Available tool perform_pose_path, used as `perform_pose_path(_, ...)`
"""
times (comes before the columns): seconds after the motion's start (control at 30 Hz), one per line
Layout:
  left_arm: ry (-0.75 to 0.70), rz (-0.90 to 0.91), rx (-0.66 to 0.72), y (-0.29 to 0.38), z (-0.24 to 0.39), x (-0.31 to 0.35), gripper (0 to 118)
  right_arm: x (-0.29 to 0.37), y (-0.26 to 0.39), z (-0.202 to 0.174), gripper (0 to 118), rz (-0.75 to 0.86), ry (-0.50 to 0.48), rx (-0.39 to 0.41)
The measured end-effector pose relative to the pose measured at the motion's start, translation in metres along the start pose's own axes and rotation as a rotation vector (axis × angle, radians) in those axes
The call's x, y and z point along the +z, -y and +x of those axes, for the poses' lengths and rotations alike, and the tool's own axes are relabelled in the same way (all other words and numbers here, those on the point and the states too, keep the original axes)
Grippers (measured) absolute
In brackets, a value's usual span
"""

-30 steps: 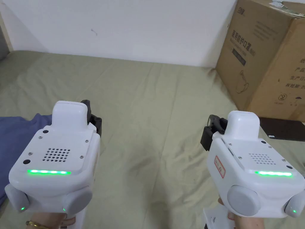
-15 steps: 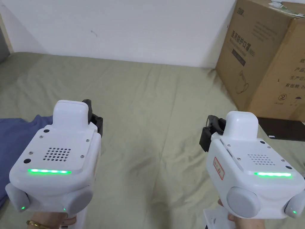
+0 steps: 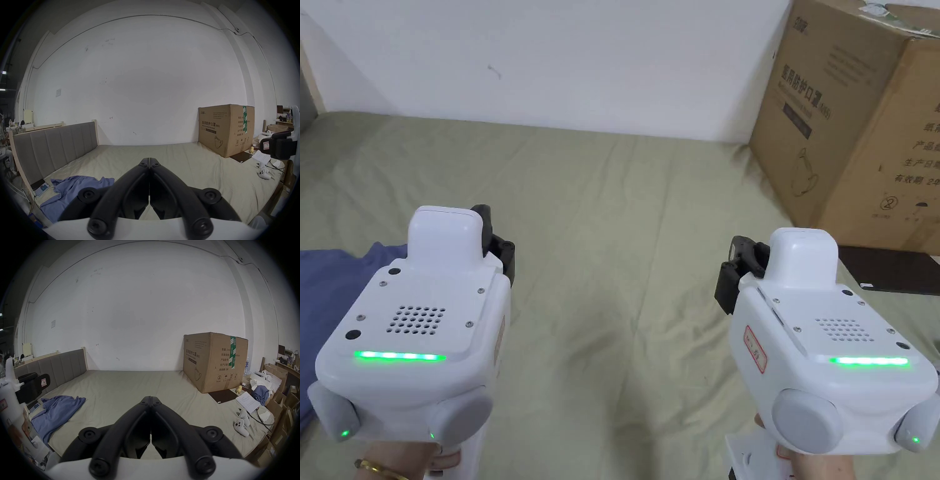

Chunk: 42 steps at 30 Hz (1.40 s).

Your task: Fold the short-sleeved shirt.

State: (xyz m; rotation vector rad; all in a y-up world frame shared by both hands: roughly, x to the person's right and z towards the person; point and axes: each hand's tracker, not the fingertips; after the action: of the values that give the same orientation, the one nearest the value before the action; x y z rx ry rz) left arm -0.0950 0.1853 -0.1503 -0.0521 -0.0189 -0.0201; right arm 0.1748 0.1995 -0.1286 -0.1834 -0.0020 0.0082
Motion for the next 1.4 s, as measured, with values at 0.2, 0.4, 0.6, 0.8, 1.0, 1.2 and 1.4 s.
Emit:
perform_pose_path(0.2,0.005,-0.001,0.01,-0.001,-0.001,-0.002,0,0.0,-0.001,0.0,0,-0.001,-0.003,0.005)
perform_pose_path(0.4,-0.009,0.004,0.013,-0.002,-0.006,0.0,0,-0.004,-0.005,-0.006,0,0.001,-0.014,0.012)
perform_pose_path(0.6,-0.063,0.003,0.027,-0.003,-0.028,0.007,0,-0.012,-0.009,-0.027,0,0.005,-0.069,0.025)
perform_pose_path(0.8,-0.197,0.003,0.031,-0.001,-0.066,0.028,0,-0.025,-0.014,-0.069,0,0.017,-0.208,0.049)
perform_pose_path(1.0,-0.359,-0.005,0.012,-0.001,-0.109,0.06,0,-0.033,-0.016,-0.122,0,0.026,-0.369,0.064)
perform_pose_path(1.2,-0.493,-0.005,0.026,-0.001,-0.146,0.091,0,-0.033,-0.016,-0.172,0,0.027,-0.513,0.091)
perform_pose_path(1.4,-0.571,-0.013,0.031,0.001,-0.167,0.113,0,-0.029,-0.015,-0.204,0,0.026,-0.601,0.111)
